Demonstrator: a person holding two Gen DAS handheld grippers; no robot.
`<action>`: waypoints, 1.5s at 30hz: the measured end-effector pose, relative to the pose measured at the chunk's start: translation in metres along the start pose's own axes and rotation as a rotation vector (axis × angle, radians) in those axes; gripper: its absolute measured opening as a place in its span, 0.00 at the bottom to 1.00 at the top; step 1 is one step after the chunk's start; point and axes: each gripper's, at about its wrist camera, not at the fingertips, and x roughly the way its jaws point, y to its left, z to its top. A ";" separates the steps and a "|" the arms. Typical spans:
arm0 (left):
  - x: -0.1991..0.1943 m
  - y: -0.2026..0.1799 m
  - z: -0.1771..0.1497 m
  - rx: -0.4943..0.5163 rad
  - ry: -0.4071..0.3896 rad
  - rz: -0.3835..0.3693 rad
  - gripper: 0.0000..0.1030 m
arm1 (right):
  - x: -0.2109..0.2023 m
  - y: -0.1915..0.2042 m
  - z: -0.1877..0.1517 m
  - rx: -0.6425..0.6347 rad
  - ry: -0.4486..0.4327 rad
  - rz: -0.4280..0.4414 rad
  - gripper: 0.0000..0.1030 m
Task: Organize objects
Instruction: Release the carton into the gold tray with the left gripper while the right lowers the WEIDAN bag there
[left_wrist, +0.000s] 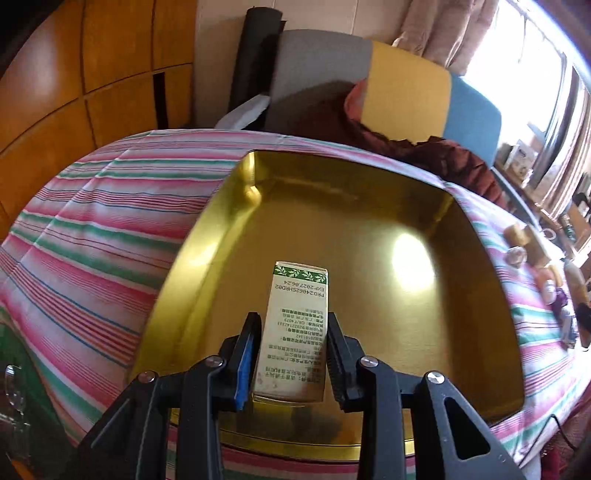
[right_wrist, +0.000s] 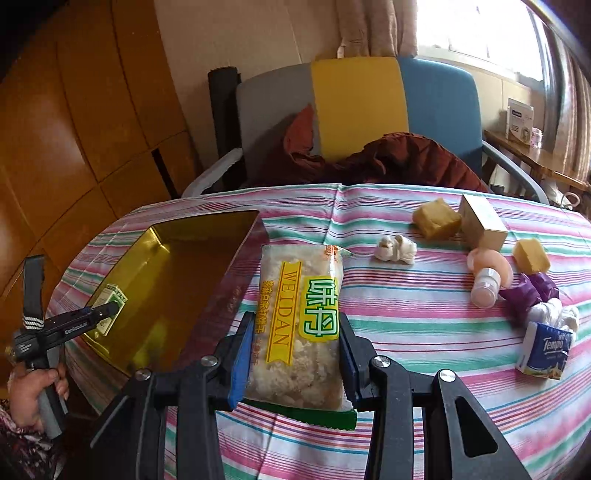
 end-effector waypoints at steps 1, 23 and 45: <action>0.001 0.003 0.000 -0.001 0.000 0.016 0.33 | 0.001 0.006 0.000 -0.011 0.002 0.011 0.40; -0.066 0.075 -0.022 -0.585 -0.231 0.021 0.46 | 0.058 0.138 -0.003 -0.271 0.139 0.236 0.40; -0.085 0.056 -0.031 -0.553 -0.275 0.018 0.46 | 0.134 0.186 -0.014 -0.124 0.297 0.401 0.57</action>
